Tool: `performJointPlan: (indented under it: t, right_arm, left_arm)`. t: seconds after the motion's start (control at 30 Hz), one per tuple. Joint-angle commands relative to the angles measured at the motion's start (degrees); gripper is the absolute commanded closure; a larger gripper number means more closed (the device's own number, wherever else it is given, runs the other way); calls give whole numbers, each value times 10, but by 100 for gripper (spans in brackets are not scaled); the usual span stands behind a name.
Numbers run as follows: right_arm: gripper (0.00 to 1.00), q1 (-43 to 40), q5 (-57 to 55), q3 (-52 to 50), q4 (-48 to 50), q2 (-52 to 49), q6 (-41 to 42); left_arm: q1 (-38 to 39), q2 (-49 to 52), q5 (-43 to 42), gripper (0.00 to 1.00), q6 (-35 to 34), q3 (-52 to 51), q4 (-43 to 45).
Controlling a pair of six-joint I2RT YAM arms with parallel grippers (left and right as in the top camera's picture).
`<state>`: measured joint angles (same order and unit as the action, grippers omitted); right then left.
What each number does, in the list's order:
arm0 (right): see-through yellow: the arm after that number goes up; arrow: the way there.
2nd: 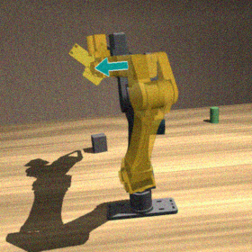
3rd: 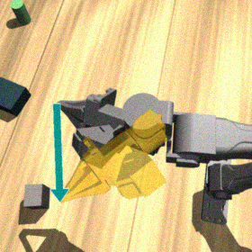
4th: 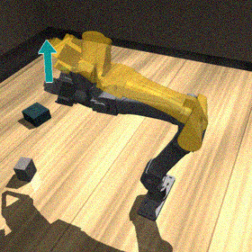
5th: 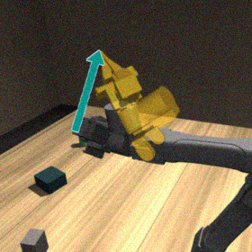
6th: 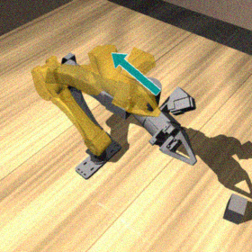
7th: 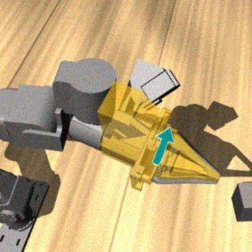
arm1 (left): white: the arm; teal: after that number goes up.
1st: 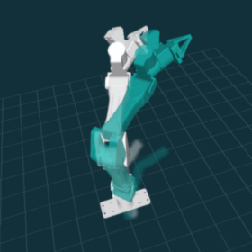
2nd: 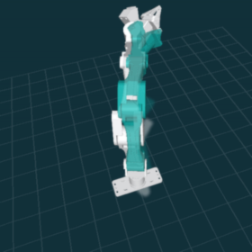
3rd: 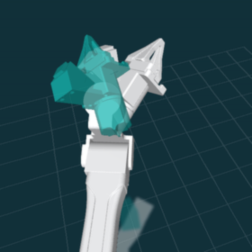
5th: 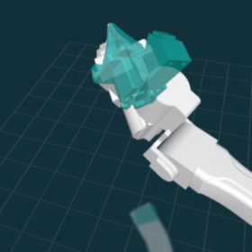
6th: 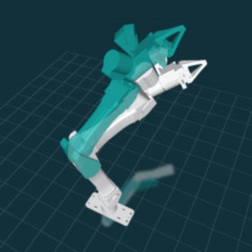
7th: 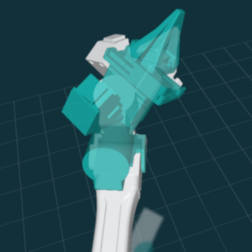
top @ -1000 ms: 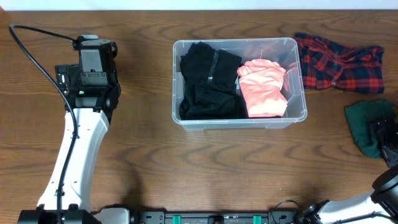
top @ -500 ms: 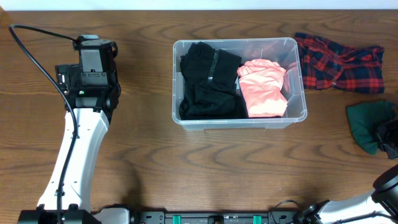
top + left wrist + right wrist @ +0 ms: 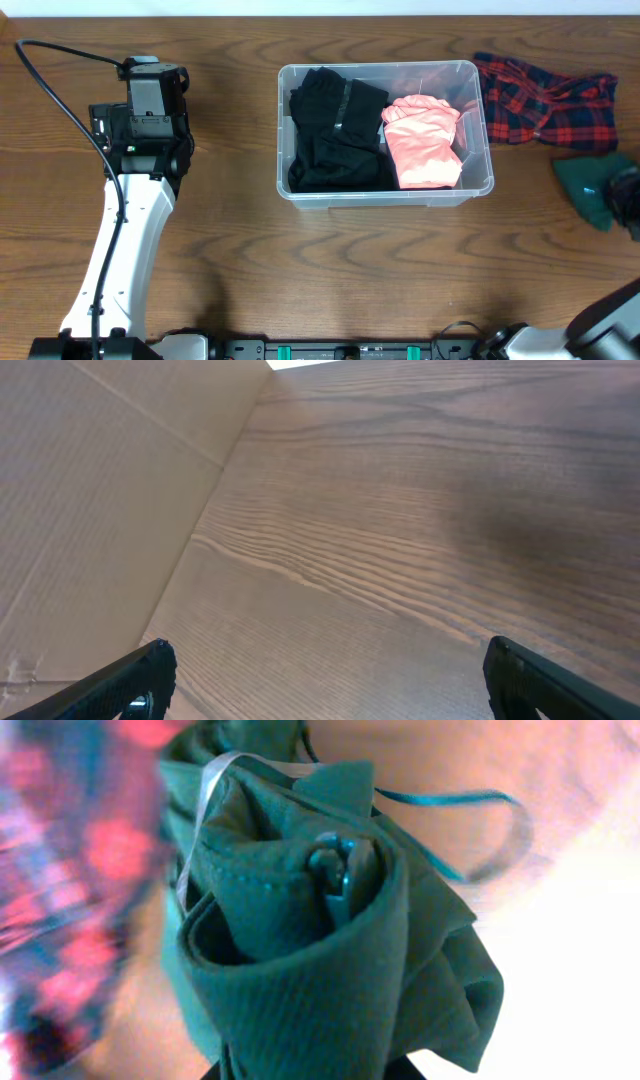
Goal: Pack container
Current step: 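Grasp the green garment with the right gripper and lift it, then lower the green garment into the container center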
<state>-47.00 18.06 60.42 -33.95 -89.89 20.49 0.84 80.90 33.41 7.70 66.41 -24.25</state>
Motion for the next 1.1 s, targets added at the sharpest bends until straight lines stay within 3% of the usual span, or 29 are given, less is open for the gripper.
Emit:
performJointPlan:
  t: [0.0, 0.33, 0.53, 0.67, 0.83, 1.07]
  right_arm:
    - [99, 50, 45, 31, -6, 73, -13]
    - [99, 279, 66, 37, 72, 200, 22]
    - [99, 418, 53, 37, 114, 188, 21]
    - [99, 500, 53, 37, 137, 160, -33]
    - [99, 569, 53, 37, 129, 120, -105]
    - [99, 597, 80, 37, 96, 70, -150]
  left_arm:
    - [-2, 3, 5, 2, -1, 10, -2]
    - [-2, 3, 5, 2, -1, 10, -2]
    - [-2, 3, 5, 2, -1, 10, -2]
    - [-2, 3, 5, 2, -1, 10, -2]
    - [-2, 3, 5, 2, -1, 10, -2]
    - [-2, 3, 5, 2, -1, 10, -2]
